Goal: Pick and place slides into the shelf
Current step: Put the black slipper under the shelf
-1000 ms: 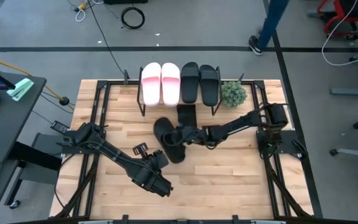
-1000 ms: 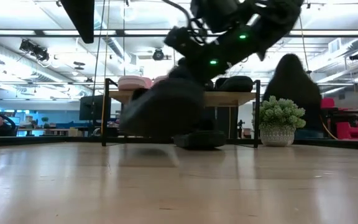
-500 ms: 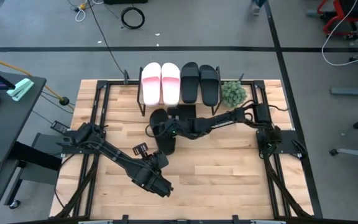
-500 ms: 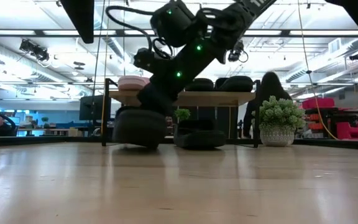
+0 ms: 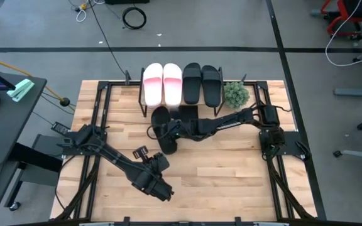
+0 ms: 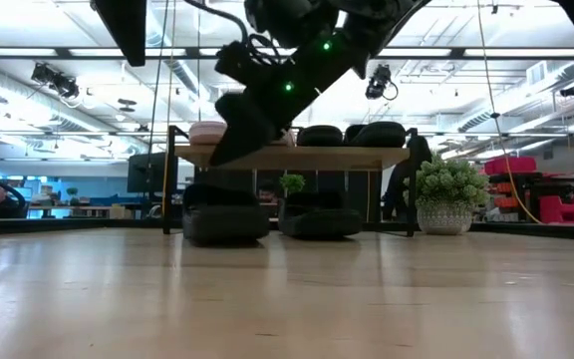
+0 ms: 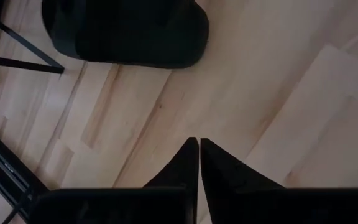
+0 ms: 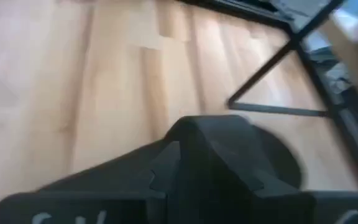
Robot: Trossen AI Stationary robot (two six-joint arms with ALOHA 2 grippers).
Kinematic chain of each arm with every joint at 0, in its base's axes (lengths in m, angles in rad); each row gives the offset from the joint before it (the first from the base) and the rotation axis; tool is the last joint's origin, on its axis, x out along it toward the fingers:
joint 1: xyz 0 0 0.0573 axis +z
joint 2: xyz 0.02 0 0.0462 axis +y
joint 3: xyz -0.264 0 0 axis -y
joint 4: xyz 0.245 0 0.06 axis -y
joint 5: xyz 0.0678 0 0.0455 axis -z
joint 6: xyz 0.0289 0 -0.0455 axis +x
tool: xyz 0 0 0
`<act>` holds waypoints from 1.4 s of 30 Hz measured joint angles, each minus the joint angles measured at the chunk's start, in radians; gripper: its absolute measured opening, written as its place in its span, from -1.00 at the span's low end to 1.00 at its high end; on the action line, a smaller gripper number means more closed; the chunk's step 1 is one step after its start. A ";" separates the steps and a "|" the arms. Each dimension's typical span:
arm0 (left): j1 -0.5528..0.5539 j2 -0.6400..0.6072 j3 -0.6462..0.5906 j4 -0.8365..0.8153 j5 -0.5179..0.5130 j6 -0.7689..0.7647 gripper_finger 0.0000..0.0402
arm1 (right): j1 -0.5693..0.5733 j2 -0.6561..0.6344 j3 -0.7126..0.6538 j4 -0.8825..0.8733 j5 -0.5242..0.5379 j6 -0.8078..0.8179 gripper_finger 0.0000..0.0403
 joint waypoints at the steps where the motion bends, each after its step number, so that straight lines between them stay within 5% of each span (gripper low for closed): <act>1: -0.004 0.000 0.000 0.001 0.001 -0.001 -0.90 | 0.005 -0.004 0.000 -0.012 -0.008 0.015 -0.55; 8: -0.042 0.000 0.000 -0.003 0.002 -0.028 -0.98 | 0.069 -0.080 -0.001 -0.234 -0.172 0.281 -0.60; 13: -0.071 0.000 0.000 -0.003 0.002 -0.035 -0.92 | 0.195 -0.103 -0.005 -0.288 -0.285 0.311 -0.87; 22: -0.090 0.000 0.000 -0.005 0.004 -0.074 -0.95 | 0.292 0.027 -0.009 -0.183 -0.028 0.247 -0.98; 27: -0.094 0.000 0.000 -0.005 0.003 -0.081 -0.90 | 0.220 0.043 -0.009 -0.182 -0.036 0.280 -0.99; 30: -0.094 0.000 0.000 -0.004 0.001 -0.081 -0.94 | 0.178 0.042 -0.007 -0.176 -0.132 0.314 -0.99; 42: -0.096 0.000 0.000 -0.004 0.000 -0.077 -0.90 | 0.220 0.042 -0.008 -0.198 -0.156 0.314 -1.00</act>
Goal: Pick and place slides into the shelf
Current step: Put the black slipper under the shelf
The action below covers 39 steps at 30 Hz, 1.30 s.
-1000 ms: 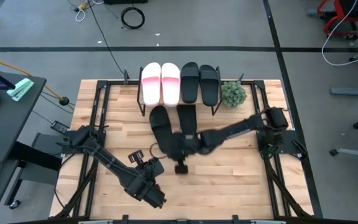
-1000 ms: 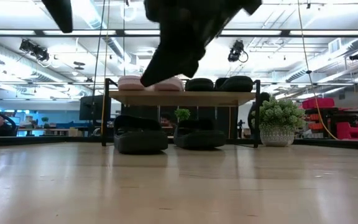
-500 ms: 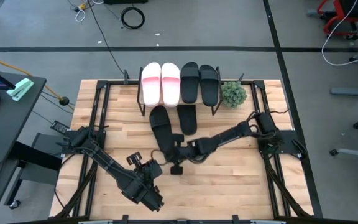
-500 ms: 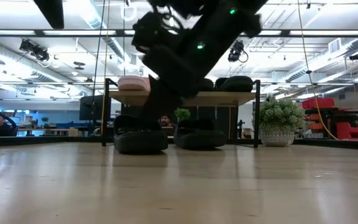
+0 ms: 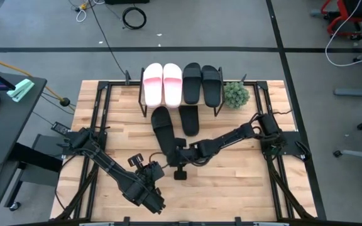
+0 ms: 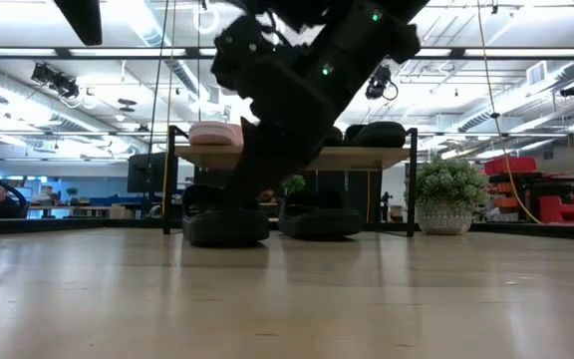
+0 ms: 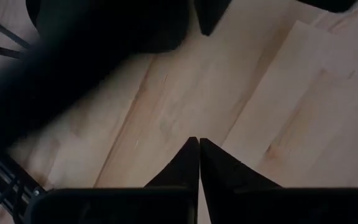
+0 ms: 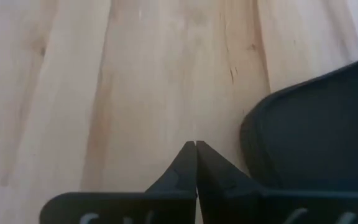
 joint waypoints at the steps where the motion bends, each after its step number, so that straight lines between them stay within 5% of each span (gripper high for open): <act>1: 0.000 0.000 0.000 0.000 0.000 0.000 -0.91 | 0.001 0.000 0.000 0.004 0.019 0.000 -1.00; 23: 0.004 0.000 0.000 0.000 0.001 0.008 -0.96 | -0.213 0.095 0.014 0.208 0.037 -0.134 -1.00; 39: 0.010 0.000 0.000 0.000 0.001 0.000 -0.96 | -0.316 0.097 0.027 0.312 -0.094 -0.268 -1.00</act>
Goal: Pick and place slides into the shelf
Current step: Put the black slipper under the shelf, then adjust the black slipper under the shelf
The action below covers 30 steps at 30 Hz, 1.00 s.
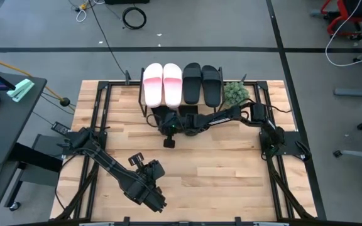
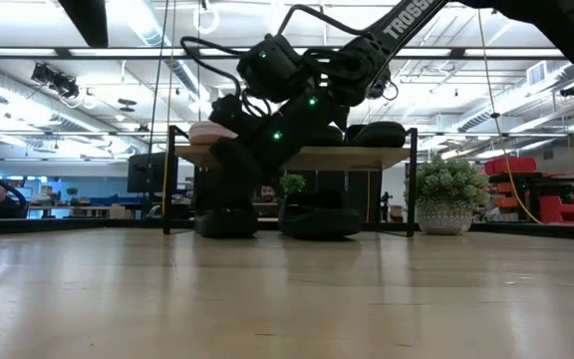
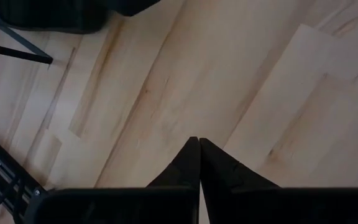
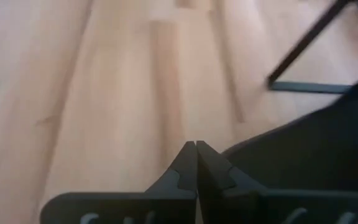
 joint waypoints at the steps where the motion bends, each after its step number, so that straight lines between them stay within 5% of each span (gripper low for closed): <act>1: -0.001 0.000 0.000 0.000 0.000 0.000 -0.94 | 0.004 0.000 0.000 -0.013 -0.023 -0.002 -1.00; 8: -0.003 0.000 0.000 0.000 0.000 0.007 -0.91 | 0.111 -0.047 -0.002 -0.275 -0.041 -0.019 -1.00; 16: -0.003 0.000 0.000 -0.001 0.000 0.007 -0.95 | 0.238 -0.193 -0.044 -0.683 0.310 0.052 -1.00; 26: -0.021 0.000 0.000 0.000 0.000 -0.006 -0.97 | 0.188 -0.501 -0.397 -0.658 0.321 0.331 -1.00; 30: -0.032 0.000 0.000 0.000 0.000 -0.008 -0.97 | 0.114 -0.612 -0.584 -0.415 0.325 0.372 -1.00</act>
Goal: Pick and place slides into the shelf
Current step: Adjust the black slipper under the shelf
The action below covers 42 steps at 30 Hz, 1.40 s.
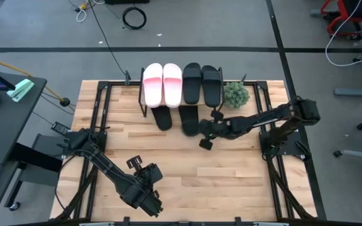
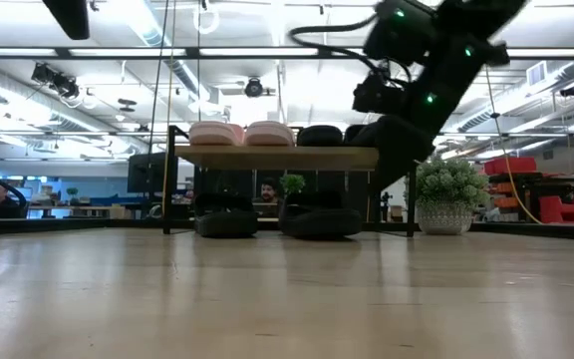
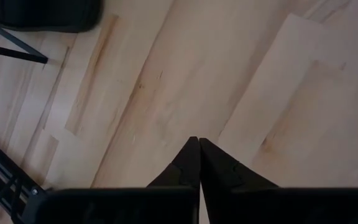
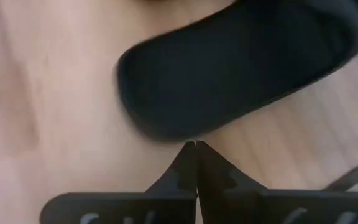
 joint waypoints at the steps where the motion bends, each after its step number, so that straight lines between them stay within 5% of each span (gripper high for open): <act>1: 0.000 0.000 0.000 0.000 0.000 0.000 -0.95 | -0.019 -0.019 -0.039 0.070 0.001 -0.007 -1.00; 4: 0.003 0.000 0.000 0.000 -0.001 -0.008 -0.91 | -0.078 -0.042 -0.118 0.218 -0.002 -0.026 -1.00; 9: 0.004 0.000 0.000 0.000 -0.004 -0.026 -0.93 | -0.149 -0.010 -0.139 0.226 -0.021 -0.060 -1.00; 24: 0.005 0.000 0.000 0.000 -0.008 -0.019 -0.89 | -0.171 0.163 -0.128 0.493 -0.059 -0.088 -1.00; 35: 0.006 0.000 0.000 0.000 -0.011 0.010 -0.94 | -0.182 0.319 0.089 0.399 -0.047 -0.128 -1.00; 39: -0.003 0.000 0.000 0.000 -0.011 -0.018 -0.88 | -0.175 0.338 0.145 0.209 0.096 -0.108 -1.00; 42: -0.012 0.000 0.000 0.000 -0.011 -0.018 -0.88 | -0.171 0.338 0.138 0.230 0.171 -0.104 -1.00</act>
